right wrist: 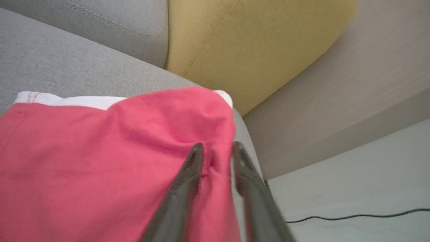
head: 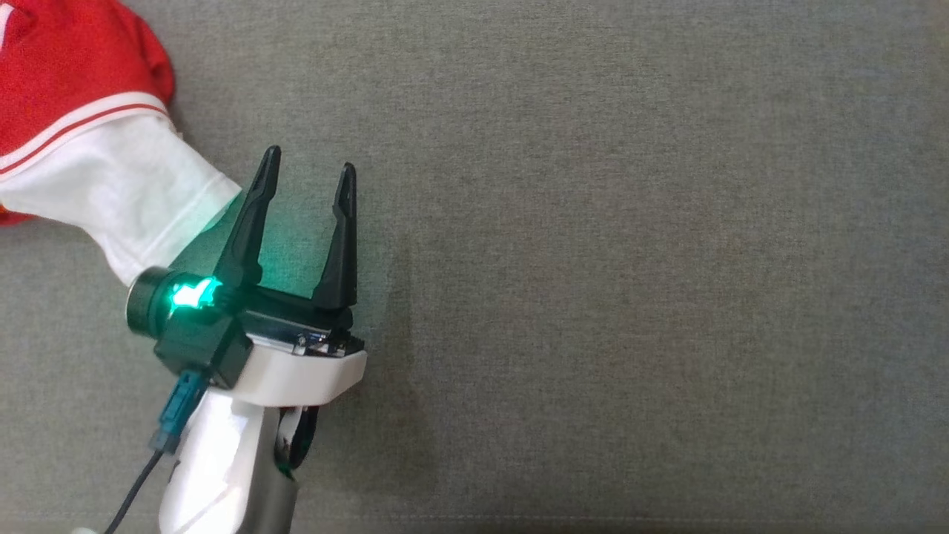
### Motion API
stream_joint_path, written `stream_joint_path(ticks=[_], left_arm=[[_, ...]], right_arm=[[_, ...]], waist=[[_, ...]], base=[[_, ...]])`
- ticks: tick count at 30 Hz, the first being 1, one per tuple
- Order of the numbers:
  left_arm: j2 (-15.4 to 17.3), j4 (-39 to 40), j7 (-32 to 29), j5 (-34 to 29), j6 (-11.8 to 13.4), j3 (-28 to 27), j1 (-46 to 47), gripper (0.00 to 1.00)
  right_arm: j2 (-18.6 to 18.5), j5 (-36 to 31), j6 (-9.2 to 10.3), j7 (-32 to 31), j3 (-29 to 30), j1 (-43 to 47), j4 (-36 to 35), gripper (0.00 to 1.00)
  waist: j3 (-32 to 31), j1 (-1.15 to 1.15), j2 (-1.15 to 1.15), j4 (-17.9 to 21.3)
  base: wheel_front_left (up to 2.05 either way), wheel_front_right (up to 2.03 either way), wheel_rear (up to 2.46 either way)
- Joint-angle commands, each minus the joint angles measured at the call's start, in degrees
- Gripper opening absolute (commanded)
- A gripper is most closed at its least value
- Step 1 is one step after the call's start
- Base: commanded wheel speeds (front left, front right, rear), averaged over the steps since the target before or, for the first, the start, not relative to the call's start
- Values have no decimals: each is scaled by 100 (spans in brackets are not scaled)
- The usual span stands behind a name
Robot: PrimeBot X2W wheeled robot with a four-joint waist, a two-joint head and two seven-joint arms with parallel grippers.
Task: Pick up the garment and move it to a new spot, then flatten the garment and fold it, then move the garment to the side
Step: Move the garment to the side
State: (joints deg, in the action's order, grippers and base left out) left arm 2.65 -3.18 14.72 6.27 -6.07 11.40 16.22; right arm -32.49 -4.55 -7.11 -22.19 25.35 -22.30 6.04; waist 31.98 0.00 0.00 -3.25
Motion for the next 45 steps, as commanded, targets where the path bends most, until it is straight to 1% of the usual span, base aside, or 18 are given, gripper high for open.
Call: stream_joint_path(ticks=[1, 4, 7, 8, 12, 17, 18, 22, 25, 27, 32, 34, 40, 45], left_arm=[[22, 159, 28, 55, -12, -120, 73, 100], [22, 121, 28, 83, 8, -108, 68, 100], [22, 61, 28, 116, 48, -122, 8, 100], [22, 61, 28, 116, 48, -122, 8, 100], [22, -99, 28, 176, 119, -197, -158, 100], [22, -510, 28, 174, 152, -324, -380, 100], [22, -723, 28, 174, 161, -388, -442, 100], [22, -1220, 28, 146, 160, -458, -511, 100], [22, -1527, 28, 271, 176, -484, -576, 100], [22, -1686, 28, 298, 186, -492, -589, 100], [22, -2001, 28, 216, 223, -460, -630, 100], [22, -2112, 28, 147, 235, -433, -671, 100], [22, -2210, 28, 132, 305, -421, -822, 100], [22, -2241, 28, 173, 373, -435, -940, 100]], right_arm=[[-99, -209, -37, 126, 34, 145, -342, 100], [148, -399, -37, 412, -72, 120, -488, 100], [499, -441, -37, 655, -255, 92, -481, 100], [499, -441, -37, 655, -255, 92, -481, 100], [1100, -297, -37, 1144, -721, 58, -214, 100], [1817, 67, -37, 1915, -1542, 169, 492, 100], [2048, 290, -37, 2387, -1879, 217, 888, 100], [2465, 720, -37, 3405, -2479, 376, 1845, 100], [2685, 857, -37, 3685, -2822, 501, 2407, 100], [2795, 925, -37, 3711, -2976, 563, 2482, 100], [2931, 942, -37, 3716, -3012, 1005, 2305, 100], [2951, 1012, -37, 3717, -2958, 1168, 2300, 100], [2959, 1022, -37, 3718, -3180, 1653, 1949, 100], [2960, 965, -37, 3718, -3057, 1998, 1731, 100]], waist=[[-18, 0, 0, -41], [-133, 0, 0, -93], [-364, 0, 0, -134], [-364, 0, 0, -134], [-865, 0, 0, -164], [-1699, 0, 0, -202], [-2052, 0, 0, -216], [-2774, 0, 0, -232], [-3201, 0, 0, -216], [-3373, 0, 0, -204], [-3685, 0, 0, -212], [-3771, 0, 0, -208], [-3898, 0, 0, -206], [-3948, 0, 0, -205]], base=[[0, 0, 0], [0, 0, 0], [0, 0, 0], [0, 0, 0], [0, 0, 0], [0, 0, 0], [0, 0, 0], [0, 0, 0], [0, 0, 0], [0, 0, 0], [0, 0, 0], [0, 0, 0], [0, 0, 0], [0, 0, 0]])
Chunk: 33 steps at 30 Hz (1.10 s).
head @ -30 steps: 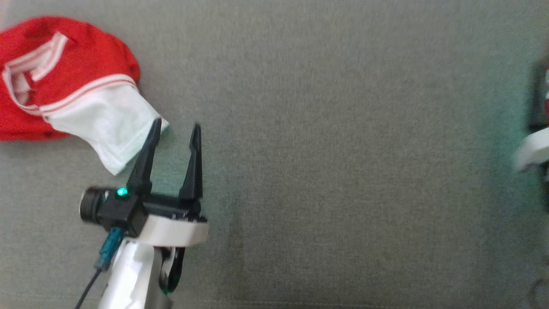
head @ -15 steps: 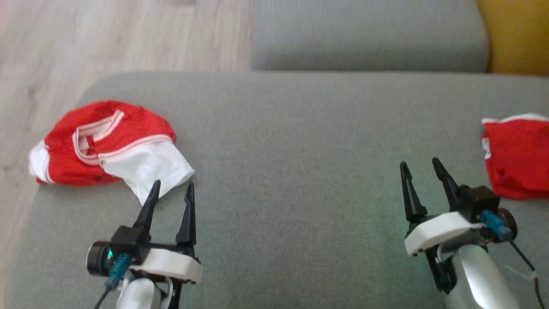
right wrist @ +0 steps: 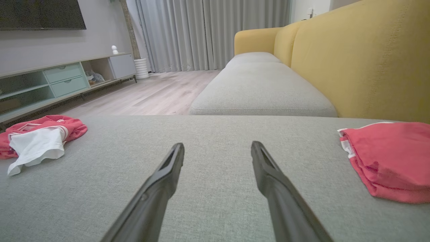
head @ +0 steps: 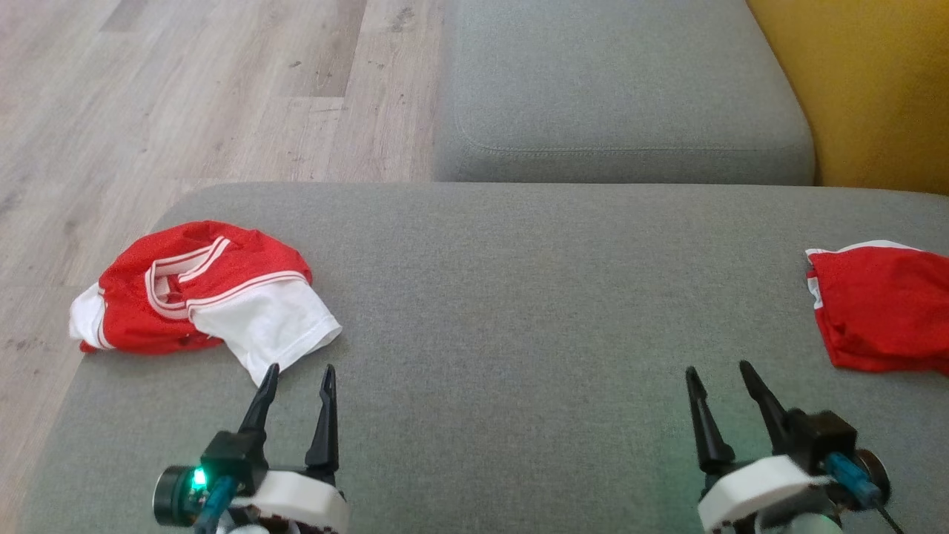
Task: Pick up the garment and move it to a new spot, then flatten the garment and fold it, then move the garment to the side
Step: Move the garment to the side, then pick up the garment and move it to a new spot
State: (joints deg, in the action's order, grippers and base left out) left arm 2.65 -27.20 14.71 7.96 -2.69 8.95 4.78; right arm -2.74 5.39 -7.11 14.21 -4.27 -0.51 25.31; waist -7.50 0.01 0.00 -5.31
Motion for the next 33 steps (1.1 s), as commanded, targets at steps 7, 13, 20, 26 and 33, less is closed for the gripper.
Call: stream_joint_path(ticks=[7, 13, 20, 26, 33], left_arm=[[22, 201, 29, -77, 57, -143, 114, 100], [22, 331, 29, -104, 117, -162, -46, 100], [26, 610, 29, -204, 169, -319, -275, 100], [57, 865, 29, -136, 230, -805, -545, 100], [45, 1400, 29, -40, 380, -1488, -778, 100]], right_arm=[[-14, 210, -37, 78, 39, 32, -145, 100], [-14, 347, -37, 78, 81, 52, -28, 100], [-14, 241, -37, 78, 65, 122, -59, 100], [-14, 243, -37, 79, 3, -34, -151, 100], [-14, 138, -37, 79, -82, -391, -96, 100]], waist=[[-16, -1, 0, -4], [-35, -1, 0, -255], [15, -1, 0, -1349], [245, -1, 0, -2005], [542, -1, 0, -2256]], base=[[0, 0, 0], [0, 0, 0], [0, 0, 0], [0, 0, 0], [0, 0, 0]])
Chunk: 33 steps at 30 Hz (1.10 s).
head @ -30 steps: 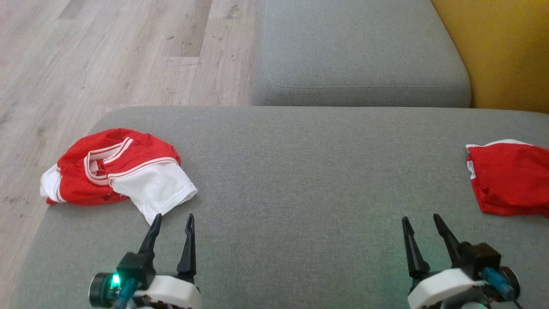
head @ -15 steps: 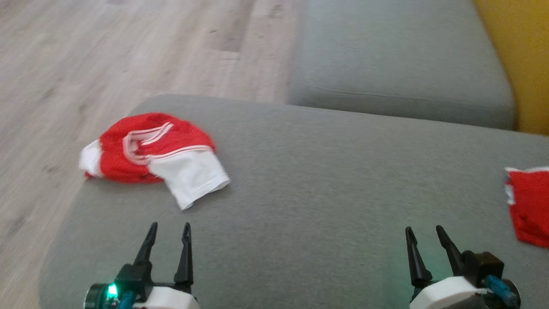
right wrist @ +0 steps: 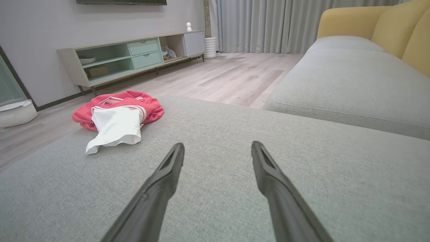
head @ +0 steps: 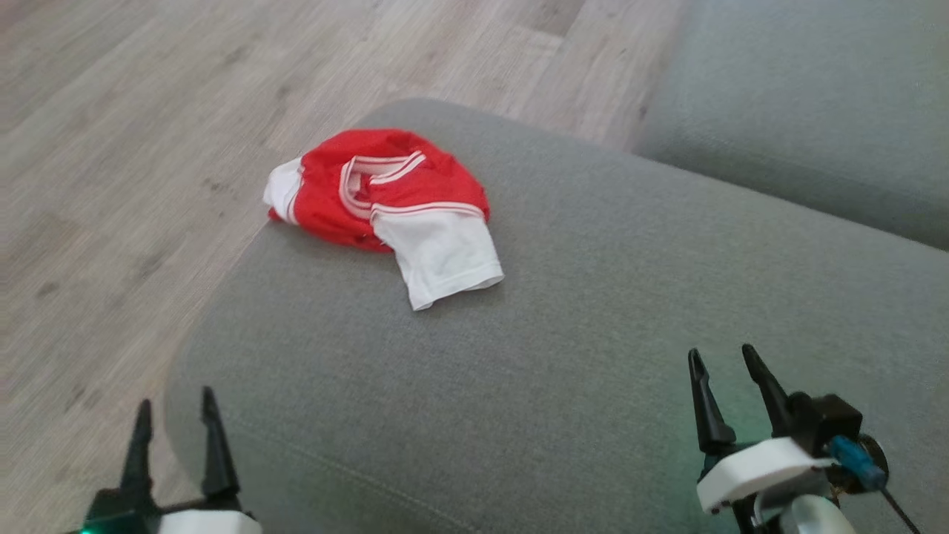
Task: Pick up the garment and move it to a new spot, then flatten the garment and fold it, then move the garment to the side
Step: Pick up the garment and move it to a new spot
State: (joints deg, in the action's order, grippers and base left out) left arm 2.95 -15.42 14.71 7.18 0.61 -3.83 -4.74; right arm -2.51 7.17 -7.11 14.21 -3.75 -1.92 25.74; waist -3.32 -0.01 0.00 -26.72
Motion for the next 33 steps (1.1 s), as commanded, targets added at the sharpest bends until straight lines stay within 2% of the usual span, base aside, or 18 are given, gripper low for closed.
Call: stream_joint_path(ticks=[1, 7, 9, 10, 16, 17, 22, 26, 28, 30, 31, 33], left_arm=[[13, 282, 29, 38, 55, -283, 158, 100], [40, 506, 29, 34, -64, -670, 374, 100], [166, 434, 29, 27, -157, -779, 633, 100], [340, 258, 29, -4, -292, -791, 1006, 100], [600, -792, -23, 19, -679, -214, 2714, 100], [600, -792, -23, 19, -679, -214, 2714, 100], [691, -1906, -439, 424, -801, 497, 4163, 100], [705, -2687, -1127, 1350, -807, 1311, 5114, 100], [636, -2974, -1602, 2142, -808, 1586, 5436, 100], [749, -3146, -2086, 2816, -808, 1880, 5686, 100], [935, -3286, -2299, 3286, -808, 2068, 5863, 100], [1025, -3414, -2479, 3679, -809, 2215, 5994, 100]], right_arm=[[-37, -61, -37, 79, -130, -280, -121, 100], [-37, -277, -37, 79, 38, -331, -79, 100], [-37, -389, -37, 79, 164, -300, -93, 100], [-39, -565, -37, 79, 304, -248, -135, 100], [-428, -1012, -37, 79, 793, -307, -416, 100], [-428, -1012, -37, 79, 793, -307, -416, 100], [-818, -1253, -37, 79, 1005, -493, -691, 100], [-1045, -1362, -37, 79, 1074, -698, -859, 100], [-1102, -1390, -37, 79, 1096, -763, -923, 100], [-1150, -1413, -37, 79, 1133, -800, -965, 100], [-1184, -1432, -37, 79, 1150, -824, -995, 100], [-1221, -1451, -37, 79, 1173, -840, -1031, 100]], waist=[[152, 1, 0, -136], [338, 1, 0, -272], [419, 1, 0, -323], [567, 1, 0, -365], [1330, 1, 0, -417], [1330, 1, 0, -417], [1952, 1, 0, -216], [2346, 1, 0, -25], [2470, 1, 0, 79], [2573, 1, 0, 179], [2663, 1, 0, 290], [2765, 1, 0, 364]], base=[[0, 0, 0], [0, 0, 0], [0, 0, 0], [0, 0, 0], [0, 0, 0], [0, 0, 0], [0, 0, 0], [0, 0, 0], [0, 0, 0], [0, 0, 0], [0, 0, 0], [0, 0, 0]])
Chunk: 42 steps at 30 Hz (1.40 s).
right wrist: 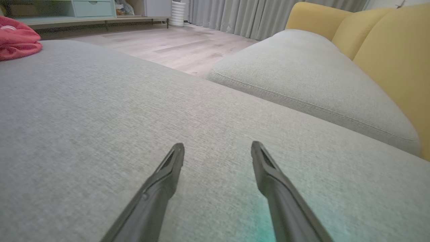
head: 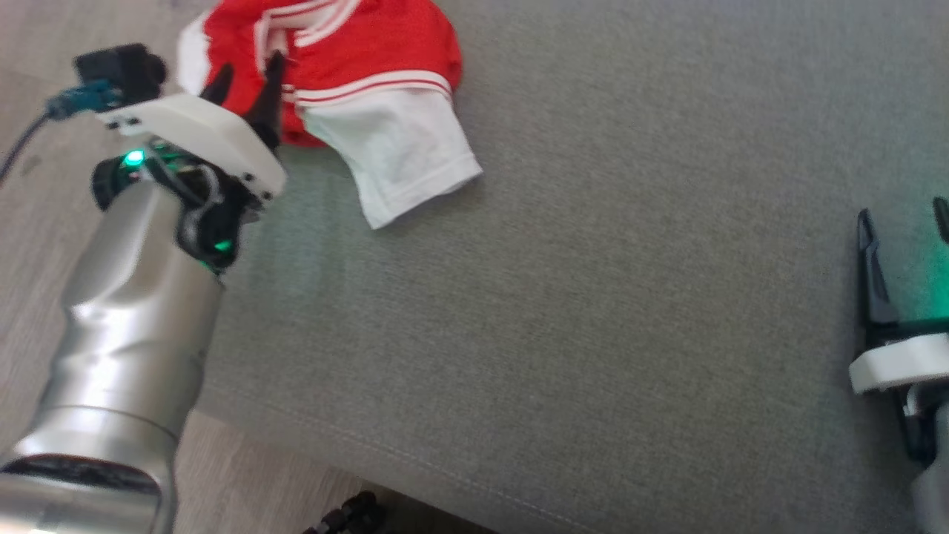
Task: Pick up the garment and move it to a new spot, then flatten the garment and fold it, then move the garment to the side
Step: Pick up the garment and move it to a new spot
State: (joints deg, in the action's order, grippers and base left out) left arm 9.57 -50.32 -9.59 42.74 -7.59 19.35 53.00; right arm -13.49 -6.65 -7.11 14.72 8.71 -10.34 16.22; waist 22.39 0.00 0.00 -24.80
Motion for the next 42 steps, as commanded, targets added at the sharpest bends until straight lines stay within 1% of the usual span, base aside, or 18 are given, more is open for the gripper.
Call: stream_joint_path(ticks=[1, 5, 8, 12, 16, 17, 18, 20, 23, 27, 28, 30, 35, 38, 42], left_arm=[[398, 25, -155, 297, 11, -21, 274, 100], [436, -15, -463, 957, 11, 277, 391, 100], [474, 83, -547, 1408, 11, 454, 431, 100], [644, 23, -474, 1682, 10, 743, 527, 100], [688, -189, -331, 1781, 10, 1025, 610, 100], [689, -198, -304, 1841, 10, 1081, 619, 40], [685, -161, -261, 1923, 10, 1125, 627, 0], [716, -72, -155, 2077, 10, 1200, 645, 0], [904, 129, 195, 2207, 10, 1298, 723, 0], [1324, 518, 660, 2171, 10, 1560, 939, 0], [1324, 518, 660, 2171, 10, 1560, 939, 0], [1537, 747, 877, 2125, 10, 1714, 1076, 0], [2033, 1311, 1130, 1939, 10, 2141, 1548, 0], [2154, 1654, 1275, 1790, 10, 2399, 1886, 0], [2138, 1951, 1358, 1605, 10, 2752, 2306, 0]], right_arm=[[-145, -74, -37, 28, -57, -12, -104, 100], [-189, -111, -37, 28, 6, -93, -201, 100], [-193, -141, -37, 28, 34, -143, -256, 100], [-191, -185, -37, 28, 8, -287, -299, 100], [-198, -213, -37, 28, -10, -407, -304, 100], [-190, -221, -37, 28, -7, -423, -302, 100], [-181, -226, -37, 28, -2, -434, -297, 100], [-147, -208, -37, 28, 12, -449, -264, 100], [-47, -114, -37, 28, -50, -482, -224, 100], [166, -19, -37, 28, -163, -524, -169, 100], [166, -19, -37, 28, -163, -524, -169, 100], [304, 28, -37, 28, -208, -517, -129, 100], [643, 179, -37, 28, -246, -354, -31, 100], [806, 275, -37, 28, -235, -155, -19, 100], [958, 441, -37, 28, -257, 146, -53, 100]], waist=[[253, 0, 0, 198], [443, 0, 0, 258], [567, 0, 0, 277], [745, 0, 0, 319], [859, 0, 0, 339], [871, 0, 0, 347], [878, 0, 0, 356], [846, 0, 0, 379], [706, 0, 0, 471], [369, 0, 0, 668], [369, 0, 0, 668], [129, 0, 0, 801], [-527, 0, 0, 1214], [-962, 0, 0, 1487], [-1470, 0, 0, 1903]], base=[[0, 0, 0], [0, 0, 0], [0, 0, 0], [0, 0, 0], [0, 0, 0], [0, 0, 0], [0, 0, 0], [0, 0, 0], [0, 0, 0], [0, 0, 0], [0, 0, 0], [0, 0, 0], [0, 0, 0], [0, 0, 0], [0, 0, 0]])
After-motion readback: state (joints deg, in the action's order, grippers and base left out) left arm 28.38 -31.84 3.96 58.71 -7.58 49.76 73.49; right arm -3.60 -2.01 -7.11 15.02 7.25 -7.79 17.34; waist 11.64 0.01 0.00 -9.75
